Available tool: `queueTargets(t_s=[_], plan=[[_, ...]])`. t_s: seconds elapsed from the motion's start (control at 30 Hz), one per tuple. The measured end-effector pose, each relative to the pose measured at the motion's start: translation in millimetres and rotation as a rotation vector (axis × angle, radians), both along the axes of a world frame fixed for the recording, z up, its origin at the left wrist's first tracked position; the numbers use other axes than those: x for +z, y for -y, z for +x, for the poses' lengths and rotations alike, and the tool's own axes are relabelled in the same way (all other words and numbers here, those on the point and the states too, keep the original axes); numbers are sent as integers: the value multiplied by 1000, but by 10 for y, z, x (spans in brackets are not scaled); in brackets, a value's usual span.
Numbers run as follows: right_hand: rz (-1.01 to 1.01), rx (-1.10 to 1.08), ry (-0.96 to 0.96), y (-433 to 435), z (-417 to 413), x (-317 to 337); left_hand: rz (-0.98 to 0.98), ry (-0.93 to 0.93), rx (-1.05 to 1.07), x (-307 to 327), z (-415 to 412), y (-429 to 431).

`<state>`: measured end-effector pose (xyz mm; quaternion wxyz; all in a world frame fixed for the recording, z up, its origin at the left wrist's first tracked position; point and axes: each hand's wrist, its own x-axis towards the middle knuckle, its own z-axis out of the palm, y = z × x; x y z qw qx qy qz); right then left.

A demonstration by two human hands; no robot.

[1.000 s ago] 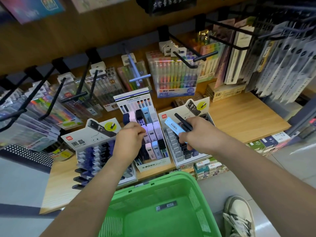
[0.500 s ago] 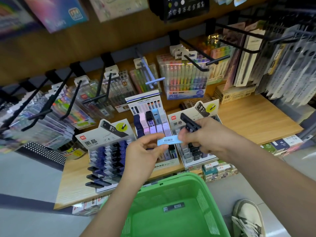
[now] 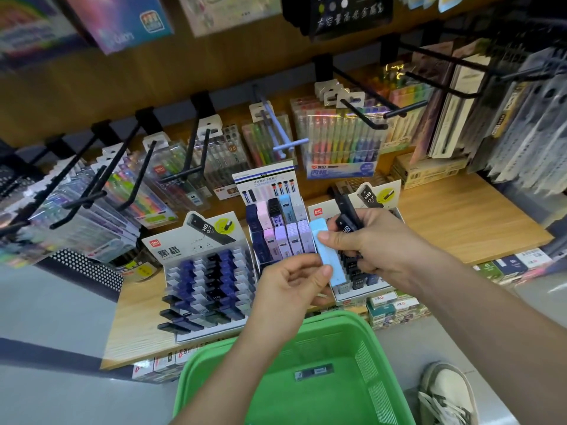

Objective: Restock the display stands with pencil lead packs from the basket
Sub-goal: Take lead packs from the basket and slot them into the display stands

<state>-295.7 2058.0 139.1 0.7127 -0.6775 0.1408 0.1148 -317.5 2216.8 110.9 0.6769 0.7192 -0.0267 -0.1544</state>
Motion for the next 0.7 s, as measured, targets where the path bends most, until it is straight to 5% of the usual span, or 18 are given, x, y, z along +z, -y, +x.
queueTargets(t_s=[0.33, 0.47, 0.7], plan=[[-42, 163, -124, -27, -29, 41, -50, 53, -33, 135, 203, -133], [7, -17, -215, -16, 17, 48, 23, 110, 123, 193, 395, -263], [92, -137, -213, 52, 42, 38, 673, 341, 249, 373, 1279, -314]])
